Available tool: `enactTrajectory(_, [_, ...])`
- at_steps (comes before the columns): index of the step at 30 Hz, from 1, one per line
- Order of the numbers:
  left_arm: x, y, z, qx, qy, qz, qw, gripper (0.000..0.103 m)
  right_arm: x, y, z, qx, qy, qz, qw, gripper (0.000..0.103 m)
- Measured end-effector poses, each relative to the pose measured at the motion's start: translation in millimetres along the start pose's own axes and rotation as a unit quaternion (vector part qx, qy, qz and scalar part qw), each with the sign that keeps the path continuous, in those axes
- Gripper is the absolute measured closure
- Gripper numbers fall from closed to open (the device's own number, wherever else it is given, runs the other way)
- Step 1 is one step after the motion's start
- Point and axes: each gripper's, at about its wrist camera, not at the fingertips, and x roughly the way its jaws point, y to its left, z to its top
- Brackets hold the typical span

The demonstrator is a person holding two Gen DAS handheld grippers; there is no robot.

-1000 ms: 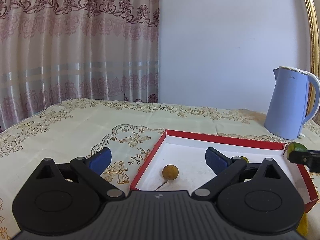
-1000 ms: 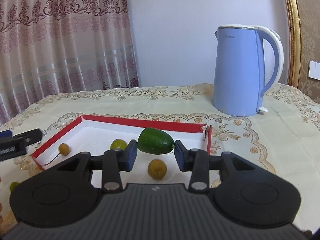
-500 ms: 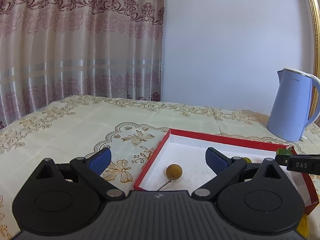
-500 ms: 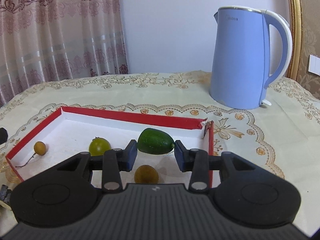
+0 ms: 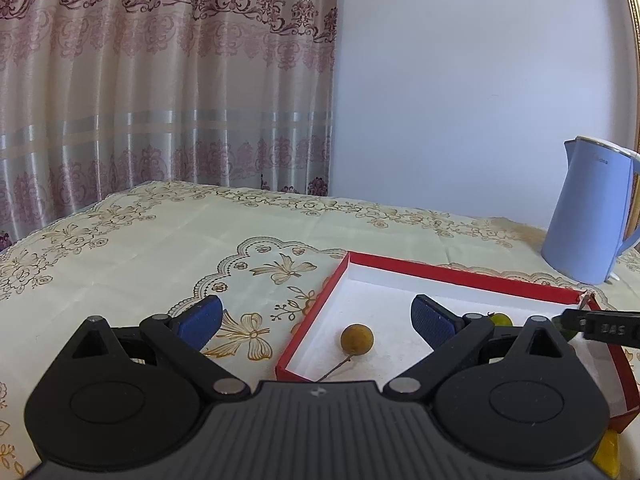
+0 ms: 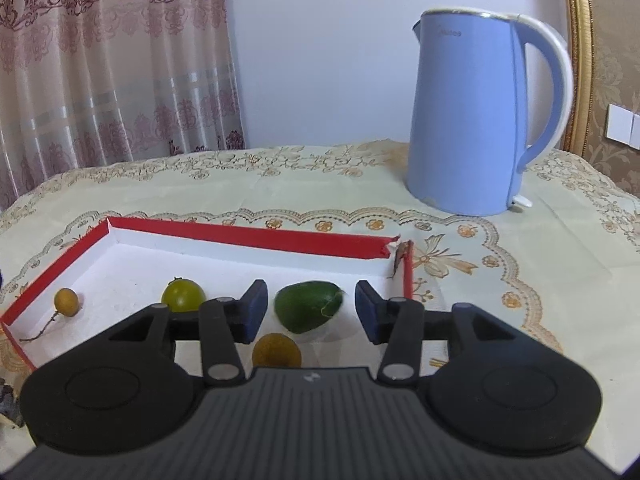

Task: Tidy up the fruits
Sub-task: 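Carry the green lime in the right gripper over the tray and open, then lift the right gripper from the tray while the left gripper reaches the large green tomato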

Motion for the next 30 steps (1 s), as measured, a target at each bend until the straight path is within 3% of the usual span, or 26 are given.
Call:
enactTrajectory(4, [0,1,0,-0.003,0.000,-0.002,1.0000,0.002,-34,-4,-4,0.012,-0.023,0.005,1.000,0.044])
enactTrajectory(8, [-1,2,1,-0.008,-0.006,0.005,0.9999,0.002,-80,-6,-18,0.028,-0.059,0.019,0.998,0.038])
enactTrajectory(10, [-3,3,3,-0.013,-0.014,0.012,0.9997,0.002,-100,-3,-29,0.034,-0.076,0.021,0.996,0.027])
enactTrajectory(18, [-25,22,13,-0.023,0.011,-0.018,0.9995,0.002,-135,18,-83,0.032,-0.098,-0.034,0.994,0.002])
enactTrajectory(21, [-46,34,7,0.004,0.003,-0.028,0.9996,0.002,-133,19,-92,0.020,-0.092,-0.056,0.994,0.000])
enactTrajectory(24, [-60,43,-8,0.040,0.001,-0.045,0.9982,0.002,-131,14,-98,0.033,-0.087,-0.044,0.995,0.000])
enactTrajectory(28, [-71,41,-30,0.120,0.010,-0.119,0.9856,0.002,-130,5,-99,0.055,-0.085,-0.031,0.994,0.000])
enactTrajectory(30, [-77,36,-40,0.156,0.000,-0.137,0.9783,0.002,-130,1,-100,0.066,-0.083,-0.027,0.994,0.000])
